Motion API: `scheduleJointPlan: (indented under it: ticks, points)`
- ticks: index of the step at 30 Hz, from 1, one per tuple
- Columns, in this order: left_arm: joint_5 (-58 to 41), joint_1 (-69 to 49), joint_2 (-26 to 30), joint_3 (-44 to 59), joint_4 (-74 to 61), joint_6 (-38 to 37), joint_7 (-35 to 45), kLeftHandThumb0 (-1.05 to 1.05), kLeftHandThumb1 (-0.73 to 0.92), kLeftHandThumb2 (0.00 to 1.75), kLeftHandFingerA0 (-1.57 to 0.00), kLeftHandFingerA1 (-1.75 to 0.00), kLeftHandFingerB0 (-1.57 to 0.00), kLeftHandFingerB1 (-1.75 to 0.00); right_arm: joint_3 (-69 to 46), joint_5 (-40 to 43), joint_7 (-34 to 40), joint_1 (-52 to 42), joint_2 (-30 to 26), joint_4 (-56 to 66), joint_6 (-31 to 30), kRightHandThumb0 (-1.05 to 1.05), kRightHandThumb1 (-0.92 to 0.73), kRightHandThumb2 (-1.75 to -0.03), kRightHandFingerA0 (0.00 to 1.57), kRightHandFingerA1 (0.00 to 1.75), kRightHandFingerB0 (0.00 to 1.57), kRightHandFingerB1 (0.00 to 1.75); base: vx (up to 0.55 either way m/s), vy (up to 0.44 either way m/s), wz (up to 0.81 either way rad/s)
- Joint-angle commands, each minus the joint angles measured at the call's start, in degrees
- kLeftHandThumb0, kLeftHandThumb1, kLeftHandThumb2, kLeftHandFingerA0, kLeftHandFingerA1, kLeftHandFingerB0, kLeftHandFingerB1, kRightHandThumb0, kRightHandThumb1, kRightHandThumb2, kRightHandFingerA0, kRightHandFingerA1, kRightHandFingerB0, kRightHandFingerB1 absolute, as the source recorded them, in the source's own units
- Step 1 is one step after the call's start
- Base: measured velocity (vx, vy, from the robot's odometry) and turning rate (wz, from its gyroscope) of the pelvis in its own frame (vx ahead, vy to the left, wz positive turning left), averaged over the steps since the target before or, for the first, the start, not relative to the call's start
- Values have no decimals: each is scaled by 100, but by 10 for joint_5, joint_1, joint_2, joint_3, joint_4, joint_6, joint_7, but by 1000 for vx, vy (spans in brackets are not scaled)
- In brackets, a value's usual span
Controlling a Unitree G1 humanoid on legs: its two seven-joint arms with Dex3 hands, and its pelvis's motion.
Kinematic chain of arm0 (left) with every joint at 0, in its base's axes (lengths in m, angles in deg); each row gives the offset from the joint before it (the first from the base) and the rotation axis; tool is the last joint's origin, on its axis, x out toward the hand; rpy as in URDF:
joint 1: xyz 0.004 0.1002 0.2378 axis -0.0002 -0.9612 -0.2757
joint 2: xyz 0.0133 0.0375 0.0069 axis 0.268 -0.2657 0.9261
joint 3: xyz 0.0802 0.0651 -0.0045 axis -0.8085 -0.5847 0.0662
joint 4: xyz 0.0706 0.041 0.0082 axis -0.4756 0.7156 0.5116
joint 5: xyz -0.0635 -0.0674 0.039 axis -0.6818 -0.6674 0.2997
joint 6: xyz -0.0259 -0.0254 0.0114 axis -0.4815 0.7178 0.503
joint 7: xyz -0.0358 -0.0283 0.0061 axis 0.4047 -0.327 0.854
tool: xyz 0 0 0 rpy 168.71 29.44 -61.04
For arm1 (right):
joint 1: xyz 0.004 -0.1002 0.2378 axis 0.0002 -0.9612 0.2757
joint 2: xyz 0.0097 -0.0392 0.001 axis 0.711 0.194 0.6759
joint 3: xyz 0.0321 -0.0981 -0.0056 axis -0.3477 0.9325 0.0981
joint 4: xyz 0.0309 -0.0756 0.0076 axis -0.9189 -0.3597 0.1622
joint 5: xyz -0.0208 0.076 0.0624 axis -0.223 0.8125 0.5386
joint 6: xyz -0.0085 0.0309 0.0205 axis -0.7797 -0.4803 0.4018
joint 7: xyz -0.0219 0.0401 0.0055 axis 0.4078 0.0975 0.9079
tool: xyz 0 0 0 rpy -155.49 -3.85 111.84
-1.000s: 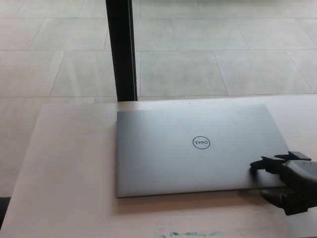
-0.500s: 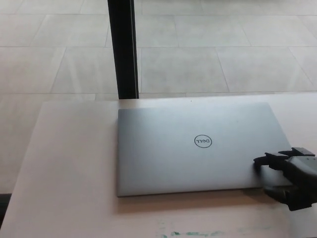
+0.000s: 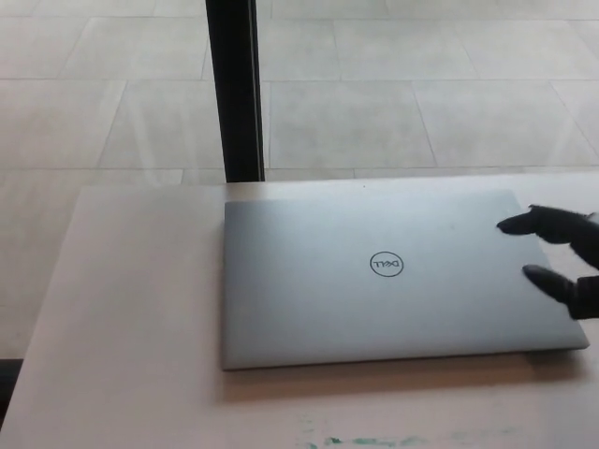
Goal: The robot uses its right hand to push down on the lid of a laptop kept in the middle of the desk to close it
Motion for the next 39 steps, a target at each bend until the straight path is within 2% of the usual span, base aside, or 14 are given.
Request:
scheduleJointPlan:
  ticks: [1, 5, 9, 13, 18, 20, 21, 22, 24, 27, 31, 36, 38, 39]
  points:
    - [-2, -15, 9, 6, -3, 10, -4, -99, 79, 64, -52, -66, -50, -56, -213, 220, -92, -38, -78, 27, -62, -72, -92, -70, 44, 48, 46, 38, 0, 0, 0]
    - [1, -11, 9, 5, 10, 4, -4, -97, 56, 107, -49, -69, -48, -62, -337, 260, -53, -86, -86, 6, -94, -77, -92, -70, 45, 47, 50, 37, 0, 0, 0]
    - [-3, -13, 6, 9, 7, 5, -5, -99, 78, 64, -51, -68, -50, -57, -446, 286, 10, -132, -84, -65, -75, -84, -91, -67, 54, 69, 53, 48, 0, 0, 0]
    - [-1, -16, 6, 6, 19, -1, 3, -97, 56, 107, -48, -69, -47, -62, -519, 297, 49, -166, -83, -93, -83, -87, -92, -67, 57, 89, 51, 68, 0, 0, 0]
    - [-5, -22, 4, 11, 11, 4, 0, -99, 80, 64, -49, -68, -47, -58, -596, 320, 105, -179, -87, -179, -50, -85, -92, -68, 56, 107, 43, 77, 0, 0, 0]
    - [-6, -21, 4, 10, 18, 0, 4, -97, 56, 107, -46, -69, -45, -63, -621, 322, 141, -179, -83, -185, -55, -92, -70, -97, 65, 104, 46, 77, 0, 0, 0]
    - [-6, -22, 2, 9, 16, 0, 3, -100, 79, 64, -48, -69, -47, -59, -639, 332, 158, -175, -78, -200, -39, -78, -87, -66, 67, 107, 54, 78, 0, 0, 0]
    - [-7, -24, 0, 9, 11, 1, 2, -98, 56, 108, -46, -70, -45, -64, -665, 349, 189, -169, -68, -224, -5, -77, -87, -66, 70, 113, 56, 82, 0, 0, 0]
    - [-9, -23, 0, 13, 9, 6, -3, -100, 79, 64, -50, -70, -48, -59, -685, 358, 206, -165, -61, -240, 13, -80, -86, -66, 74, 117, 59, 90, 0, 0, 0]
    - [-3, -27, 1, 8, 1, 7, -5, -97, 57, 108, -49, -70, -47, -64, -714, 372, 207, -169, -56, -273, 38, -79, -66, -100, 73, 110, 56, 86, 0, 0, 0]
    - [-2, -25, 1, 10, 12, -3, -3, -100, 79, 64, -51, -68, -49, -59, -728, 357, 233, -175, -45, -285, 15, -80, -90, -68, 56, 122, 40, 93, 0, 0, 0]
    - [5, -27, 1, 7, 13, -3, -10, -98, 56, 108, -51, -70, -50, -63, -734, 355, 188, -178, -46, -333, -2, -88, -86, -67, 56, 114, 40, 87, 0, 0, 0]
    - [-3, -28, 1, 10, 14, -1, -4, -100, 78, 64, -51, -71, -49, -60, -734, 357, 167, -182, -40, -346, -23, -90, -81, -65, 64, 122, 36, 88, 0, 0, 0]
    - [-3, -26, 1, 8, 12, -1, -5, -97, 55, 107, -50, -72, -48, -65, -739, 363, 153, -183, -35, -355, -28, -89, -80, -65, 65, 119, 38, 87, 0, 0, 0]
